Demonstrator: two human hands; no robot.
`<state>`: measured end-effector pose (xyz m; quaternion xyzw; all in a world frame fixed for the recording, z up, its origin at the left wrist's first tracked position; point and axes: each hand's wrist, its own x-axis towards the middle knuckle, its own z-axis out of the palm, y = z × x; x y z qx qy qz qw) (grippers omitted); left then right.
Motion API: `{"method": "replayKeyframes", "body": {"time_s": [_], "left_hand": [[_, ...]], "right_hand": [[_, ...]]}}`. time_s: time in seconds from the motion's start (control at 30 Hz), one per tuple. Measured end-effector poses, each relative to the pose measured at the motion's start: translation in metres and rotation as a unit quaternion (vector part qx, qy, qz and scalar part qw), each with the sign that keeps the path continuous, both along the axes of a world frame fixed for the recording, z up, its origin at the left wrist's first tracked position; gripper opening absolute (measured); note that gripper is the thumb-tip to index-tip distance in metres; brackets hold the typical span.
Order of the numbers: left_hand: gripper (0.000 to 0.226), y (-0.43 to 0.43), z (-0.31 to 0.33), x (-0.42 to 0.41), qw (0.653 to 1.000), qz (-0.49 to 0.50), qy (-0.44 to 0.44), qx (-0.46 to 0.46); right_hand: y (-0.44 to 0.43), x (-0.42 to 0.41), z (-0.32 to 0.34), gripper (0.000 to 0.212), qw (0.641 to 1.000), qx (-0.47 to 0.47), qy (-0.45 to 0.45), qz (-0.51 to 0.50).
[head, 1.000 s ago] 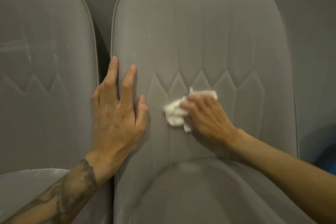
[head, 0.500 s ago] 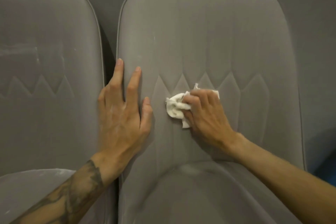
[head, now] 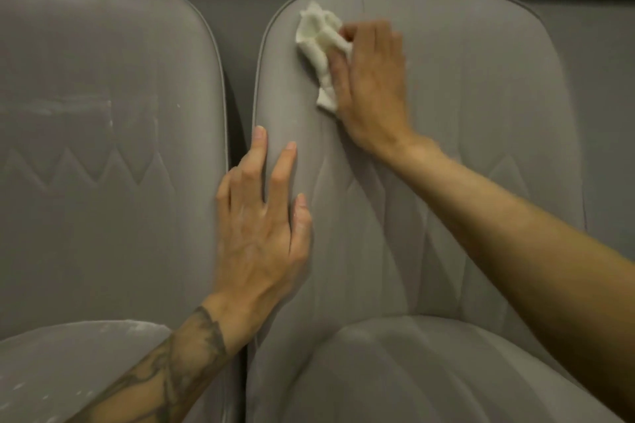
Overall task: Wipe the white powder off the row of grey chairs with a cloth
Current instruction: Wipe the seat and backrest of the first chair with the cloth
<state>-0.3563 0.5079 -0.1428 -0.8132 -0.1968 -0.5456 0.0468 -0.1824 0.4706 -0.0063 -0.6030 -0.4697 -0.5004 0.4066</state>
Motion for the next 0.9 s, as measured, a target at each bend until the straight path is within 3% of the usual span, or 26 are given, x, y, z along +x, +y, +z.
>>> {"method": "replayKeyframes", "body": {"time_s": [0.17, 0.27, 0.4, 0.47, 0.57, 0.63, 0.8, 0.9], "left_hand": [[0.056, 0.009, 0.013, -0.015, 0.999, -0.002, 0.019, 0.027], [0.053, 0.027, 0.029, -0.028, 0.996, 0.012, 0.050, 0.071], [0.053, 0.053, 0.041, -0.032, 0.996, 0.047, 0.051, 0.049], [0.053, 0.061, 0.038, -0.029, 0.996, 0.045, 0.061, 0.052], [0.053, 0.064, 0.031, -0.025, 0.997, 0.039, 0.055, 0.048], [0.051, 0.065, 0.028, -0.024, 0.997, 0.036, 0.048, 0.046], [0.047, 0.065, 0.027, -0.025, 0.996, 0.039, 0.052, 0.053], [0.047, 0.067, 0.026, -0.024, 0.997, 0.040, 0.045, 0.056]], "right_hand": [[-0.013, -0.023, -0.060, 0.024, 0.988, -0.117, -0.077, 0.070], [0.004, -0.010, -0.003, 0.029, 0.995, -0.069, -0.073, 0.021], [0.030, -0.007, 0.062, 0.033, 0.999, -0.017, 0.003, -0.029], [0.028, -0.026, 0.033, 0.031, 1.000, -0.015, -0.007, 0.014], [0.002, -0.051, -0.039, 0.028, 0.983, -0.127, -0.070, 0.107], [-0.006, -0.045, -0.037, 0.028, 0.972, -0.165, -0.127, 0.106], [0.029, -0.022, 0.042, 0.032, 0.999, -0.037, -0.013, 0.026], [0.021, -0.045, -0.005, 0.028, 0.997, -0.045, -0.014, 0.069]]}}
